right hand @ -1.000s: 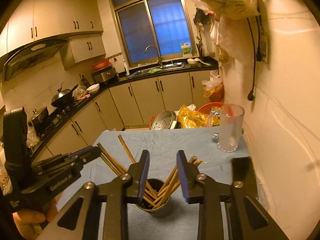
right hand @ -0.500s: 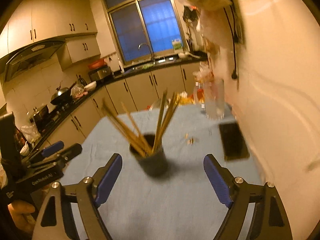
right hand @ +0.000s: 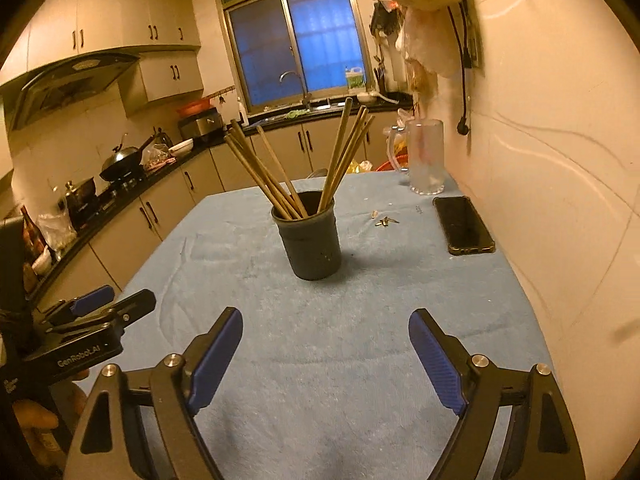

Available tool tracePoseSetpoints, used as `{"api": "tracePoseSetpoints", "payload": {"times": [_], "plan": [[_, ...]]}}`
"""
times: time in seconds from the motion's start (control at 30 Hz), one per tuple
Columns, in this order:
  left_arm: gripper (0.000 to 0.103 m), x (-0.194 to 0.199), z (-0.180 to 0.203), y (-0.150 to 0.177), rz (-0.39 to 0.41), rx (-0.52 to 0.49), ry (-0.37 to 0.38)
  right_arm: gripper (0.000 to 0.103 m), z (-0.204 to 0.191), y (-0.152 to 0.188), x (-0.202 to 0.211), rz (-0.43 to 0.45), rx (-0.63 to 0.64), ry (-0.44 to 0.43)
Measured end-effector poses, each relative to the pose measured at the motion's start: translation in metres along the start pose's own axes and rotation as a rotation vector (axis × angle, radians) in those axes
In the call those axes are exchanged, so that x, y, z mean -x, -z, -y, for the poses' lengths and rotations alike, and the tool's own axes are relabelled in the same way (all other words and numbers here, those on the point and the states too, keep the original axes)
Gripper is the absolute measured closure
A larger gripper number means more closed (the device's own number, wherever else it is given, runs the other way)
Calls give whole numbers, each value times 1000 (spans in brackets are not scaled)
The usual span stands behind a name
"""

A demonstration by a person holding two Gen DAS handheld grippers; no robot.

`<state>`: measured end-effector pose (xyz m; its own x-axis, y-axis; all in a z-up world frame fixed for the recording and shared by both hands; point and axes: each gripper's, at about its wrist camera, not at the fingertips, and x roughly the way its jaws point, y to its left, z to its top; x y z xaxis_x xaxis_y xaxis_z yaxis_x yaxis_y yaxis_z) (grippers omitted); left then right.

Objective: Organize utensils

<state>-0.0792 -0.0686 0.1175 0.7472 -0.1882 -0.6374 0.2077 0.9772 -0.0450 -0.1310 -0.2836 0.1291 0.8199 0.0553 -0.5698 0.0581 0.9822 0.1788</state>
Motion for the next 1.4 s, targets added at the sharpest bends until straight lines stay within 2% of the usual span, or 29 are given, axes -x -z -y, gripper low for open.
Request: {"api": "tracePoseSetpoints", "payload": {"times": [0.2, 0.53, 0.73, 1.0, 1.4], "plan": [[4, 10, -4, 19, 12, -26, -17, 15, -2, 23, 14, 53, 26, 26], [1, 38, -4, 28, 104, -42, -68, 13, -4, 42, 44, 142, 31, 63], [1, 43, -4, 30, 113, -43, -74, 13, -3, 46, 52, 155, 29, 61], [1, 57, -7, 31, 151, -29, -124, 12, 0, 49, 60, 162, 26, 63], [1, 81, -2, 31, 172, -26, -86, 12, -12, 46, 82, 215, 77, 57]]}}
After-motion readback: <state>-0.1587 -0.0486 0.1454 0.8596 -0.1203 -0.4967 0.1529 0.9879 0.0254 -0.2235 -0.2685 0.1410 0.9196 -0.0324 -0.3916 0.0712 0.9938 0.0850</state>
